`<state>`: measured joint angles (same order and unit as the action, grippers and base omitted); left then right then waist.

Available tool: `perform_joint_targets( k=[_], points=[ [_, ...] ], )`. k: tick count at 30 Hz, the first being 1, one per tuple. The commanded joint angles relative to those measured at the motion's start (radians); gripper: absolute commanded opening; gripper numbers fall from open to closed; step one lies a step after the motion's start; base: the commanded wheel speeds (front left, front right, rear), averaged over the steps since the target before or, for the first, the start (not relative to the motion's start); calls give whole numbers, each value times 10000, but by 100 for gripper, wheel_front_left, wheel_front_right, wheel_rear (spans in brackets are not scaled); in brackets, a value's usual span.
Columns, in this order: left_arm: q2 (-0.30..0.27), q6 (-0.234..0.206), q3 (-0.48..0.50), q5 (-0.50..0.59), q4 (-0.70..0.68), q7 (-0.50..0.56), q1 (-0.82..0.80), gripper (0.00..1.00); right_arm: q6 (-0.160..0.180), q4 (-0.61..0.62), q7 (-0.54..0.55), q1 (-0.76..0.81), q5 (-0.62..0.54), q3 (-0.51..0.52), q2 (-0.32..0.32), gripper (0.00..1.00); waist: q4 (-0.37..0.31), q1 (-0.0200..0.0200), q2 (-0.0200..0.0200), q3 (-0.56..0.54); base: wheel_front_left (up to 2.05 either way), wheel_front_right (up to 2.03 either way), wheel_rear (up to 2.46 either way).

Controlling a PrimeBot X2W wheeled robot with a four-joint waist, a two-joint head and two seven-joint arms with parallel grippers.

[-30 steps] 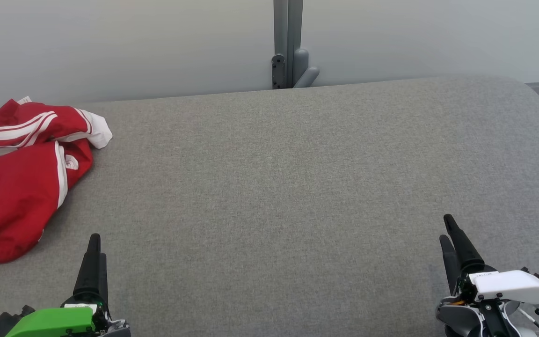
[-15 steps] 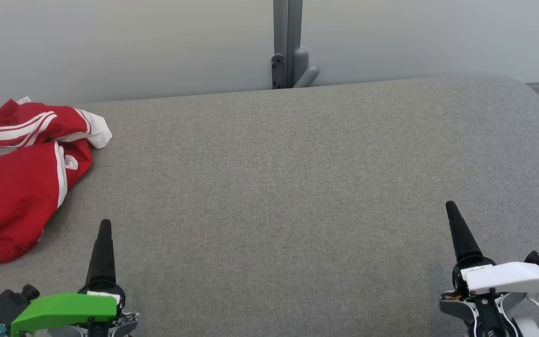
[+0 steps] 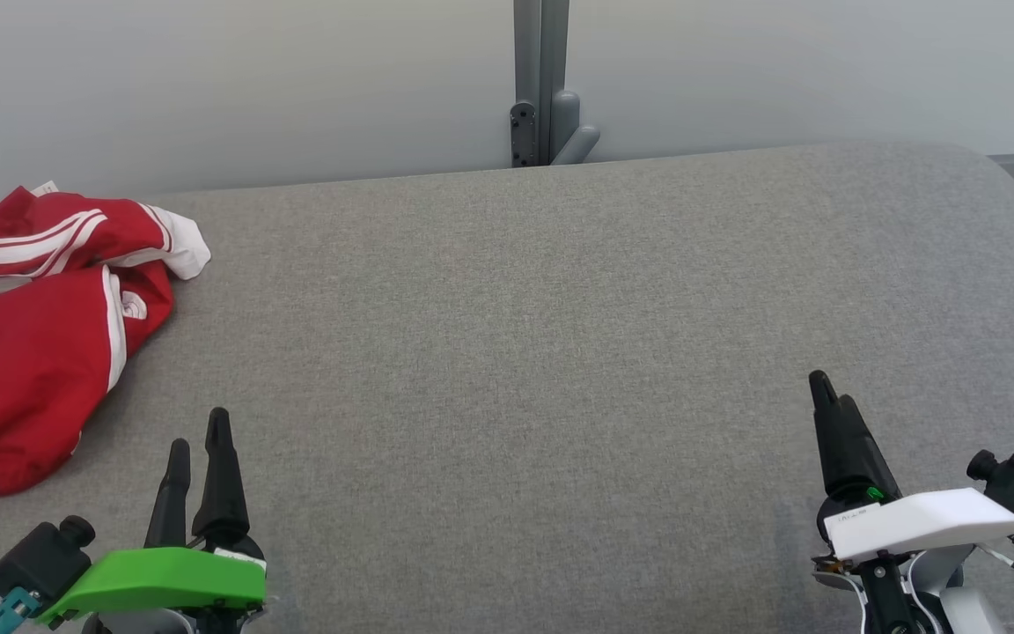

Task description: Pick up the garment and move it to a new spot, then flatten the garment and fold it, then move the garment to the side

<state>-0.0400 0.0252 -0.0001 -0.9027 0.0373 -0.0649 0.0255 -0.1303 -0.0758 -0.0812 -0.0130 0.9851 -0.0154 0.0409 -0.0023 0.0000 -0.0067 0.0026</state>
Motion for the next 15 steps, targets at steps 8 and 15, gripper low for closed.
perform_joint_targets(
  k=[8, 15],
  points=[
    [-85, -171, -211, 1743, -236, -354, 126, 100, -3, 267, -309, 54, -1540, -267, 74, 100, 17, 0, 29, -16, 0, 0, 0],
    [-94, -225, -317, 2865, -137, -563, 204, 100, -4, 213, -503, 109, -2453, -414, 79, 100, 28, 0, 32, -20, 0, 0, 0]
  ],
)
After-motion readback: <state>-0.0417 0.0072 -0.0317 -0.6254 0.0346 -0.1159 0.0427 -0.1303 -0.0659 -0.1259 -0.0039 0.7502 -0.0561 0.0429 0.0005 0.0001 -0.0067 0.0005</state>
